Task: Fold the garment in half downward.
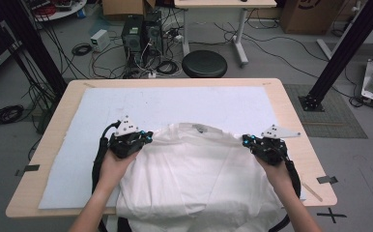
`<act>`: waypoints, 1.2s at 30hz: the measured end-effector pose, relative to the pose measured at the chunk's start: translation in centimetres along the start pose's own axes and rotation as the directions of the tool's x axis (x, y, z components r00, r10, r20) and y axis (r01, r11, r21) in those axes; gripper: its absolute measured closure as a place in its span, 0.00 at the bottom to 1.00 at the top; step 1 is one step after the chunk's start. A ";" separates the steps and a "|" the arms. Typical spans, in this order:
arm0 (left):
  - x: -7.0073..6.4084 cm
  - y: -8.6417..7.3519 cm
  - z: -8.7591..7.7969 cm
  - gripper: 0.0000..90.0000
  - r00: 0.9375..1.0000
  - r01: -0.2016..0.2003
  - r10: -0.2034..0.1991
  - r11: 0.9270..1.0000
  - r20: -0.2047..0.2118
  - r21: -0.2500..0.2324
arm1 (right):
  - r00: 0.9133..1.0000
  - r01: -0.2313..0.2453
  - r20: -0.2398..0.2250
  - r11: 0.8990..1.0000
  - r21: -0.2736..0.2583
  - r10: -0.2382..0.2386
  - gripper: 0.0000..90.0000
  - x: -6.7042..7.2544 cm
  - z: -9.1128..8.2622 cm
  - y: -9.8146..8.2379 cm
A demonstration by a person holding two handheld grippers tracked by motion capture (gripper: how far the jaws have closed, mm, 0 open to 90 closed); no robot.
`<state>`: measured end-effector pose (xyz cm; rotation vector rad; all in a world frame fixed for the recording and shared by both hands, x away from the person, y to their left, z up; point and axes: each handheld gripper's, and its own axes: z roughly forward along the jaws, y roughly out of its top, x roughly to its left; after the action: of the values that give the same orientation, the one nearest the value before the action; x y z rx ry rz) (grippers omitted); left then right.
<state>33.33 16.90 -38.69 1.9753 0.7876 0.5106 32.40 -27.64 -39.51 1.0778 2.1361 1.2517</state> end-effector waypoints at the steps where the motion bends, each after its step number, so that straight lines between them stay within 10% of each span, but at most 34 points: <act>1: -0.3 -0.2 -0.3 0.99 1.000 -0.001 0.001 1.000 0.007 -0.001 | 1.000 0.005 0.001 1.000 0.000 -0.005 1.00 0.2 -0.3 -0.2; 18: -4.8 -5.6 -4.3 0.99 0.988 -0.106 0.103 0.994 0.116 0.020 | 0.998 0.018 -0.066 0.999 0.044 -0.015 1.00 3.4 -5.2 -5.5; 36: -8.0 -8.4 -7.5 0.99 0.966 -0.107 0.101 0.994 0.238 0.014 | 0.995 0.052 -0.086 0.995 0.086 -0.045 1.00 6.4 -8.8 -9.0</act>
<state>20.18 18.94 -42.60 2.0639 0.5457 0.3179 18.89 -29.77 -42.92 1.0194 2.2856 1.2101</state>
